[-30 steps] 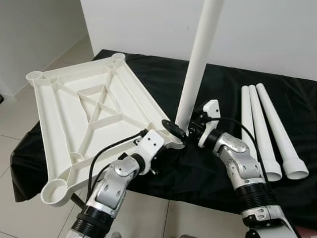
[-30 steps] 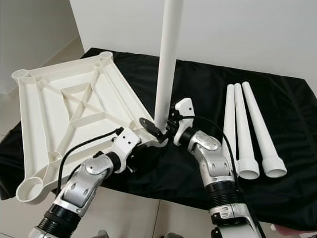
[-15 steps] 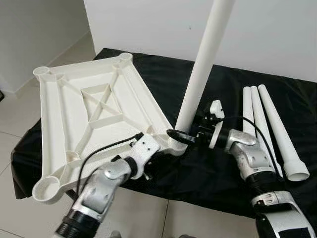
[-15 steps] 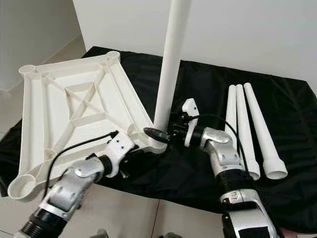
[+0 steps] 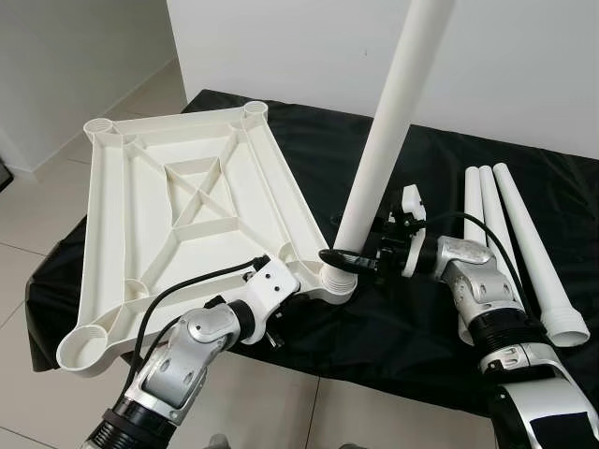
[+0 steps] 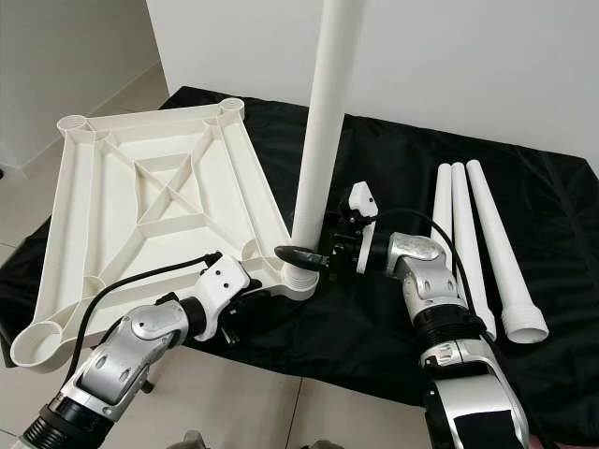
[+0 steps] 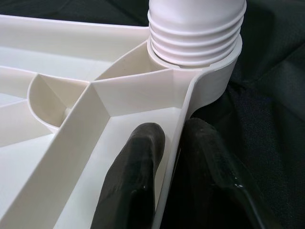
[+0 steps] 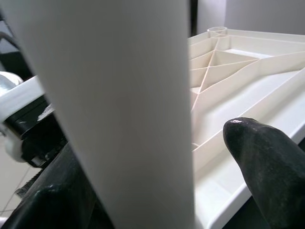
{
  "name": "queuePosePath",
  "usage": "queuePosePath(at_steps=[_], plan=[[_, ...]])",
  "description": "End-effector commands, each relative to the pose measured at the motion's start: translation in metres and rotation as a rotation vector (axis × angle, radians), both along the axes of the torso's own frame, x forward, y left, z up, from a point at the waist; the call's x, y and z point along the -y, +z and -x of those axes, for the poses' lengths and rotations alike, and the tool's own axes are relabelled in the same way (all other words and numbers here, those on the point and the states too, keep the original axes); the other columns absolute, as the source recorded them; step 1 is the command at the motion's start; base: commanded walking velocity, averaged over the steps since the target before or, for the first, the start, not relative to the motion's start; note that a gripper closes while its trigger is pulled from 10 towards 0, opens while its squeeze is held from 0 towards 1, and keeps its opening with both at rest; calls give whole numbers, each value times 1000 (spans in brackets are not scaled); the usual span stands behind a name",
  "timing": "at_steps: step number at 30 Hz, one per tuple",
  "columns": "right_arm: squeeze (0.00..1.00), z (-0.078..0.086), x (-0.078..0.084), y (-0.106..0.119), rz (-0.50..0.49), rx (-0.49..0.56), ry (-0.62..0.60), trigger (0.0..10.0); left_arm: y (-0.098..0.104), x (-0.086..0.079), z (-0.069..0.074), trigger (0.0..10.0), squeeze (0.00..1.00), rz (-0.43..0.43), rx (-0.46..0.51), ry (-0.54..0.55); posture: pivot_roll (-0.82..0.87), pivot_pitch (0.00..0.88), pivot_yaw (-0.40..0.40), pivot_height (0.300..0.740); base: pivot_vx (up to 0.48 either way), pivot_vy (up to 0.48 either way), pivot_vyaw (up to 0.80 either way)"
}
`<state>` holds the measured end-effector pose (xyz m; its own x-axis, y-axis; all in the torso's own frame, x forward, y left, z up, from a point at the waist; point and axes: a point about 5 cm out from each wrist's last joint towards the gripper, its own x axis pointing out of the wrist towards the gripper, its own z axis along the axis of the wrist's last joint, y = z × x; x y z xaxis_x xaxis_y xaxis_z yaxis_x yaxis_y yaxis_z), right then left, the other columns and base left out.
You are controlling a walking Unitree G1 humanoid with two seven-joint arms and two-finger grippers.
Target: Building children table
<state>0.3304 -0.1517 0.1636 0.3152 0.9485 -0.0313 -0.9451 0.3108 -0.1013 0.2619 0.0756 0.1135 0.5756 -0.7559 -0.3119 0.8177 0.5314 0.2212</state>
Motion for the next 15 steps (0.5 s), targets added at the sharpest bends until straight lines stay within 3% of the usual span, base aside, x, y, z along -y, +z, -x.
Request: queuePosePath(at_steps=[1,15], plan=[[0,-1,-2,3,-5,7,21,10000,-2,6,10,10000,0,-8,-64,-173,-10,0,-44,740,0,0,0],[0,6,-1,-8,7,-50,90,9686,-1,6,11,10000,0,-8,-67,-179,-11,0,-41,740,0,0,0]])
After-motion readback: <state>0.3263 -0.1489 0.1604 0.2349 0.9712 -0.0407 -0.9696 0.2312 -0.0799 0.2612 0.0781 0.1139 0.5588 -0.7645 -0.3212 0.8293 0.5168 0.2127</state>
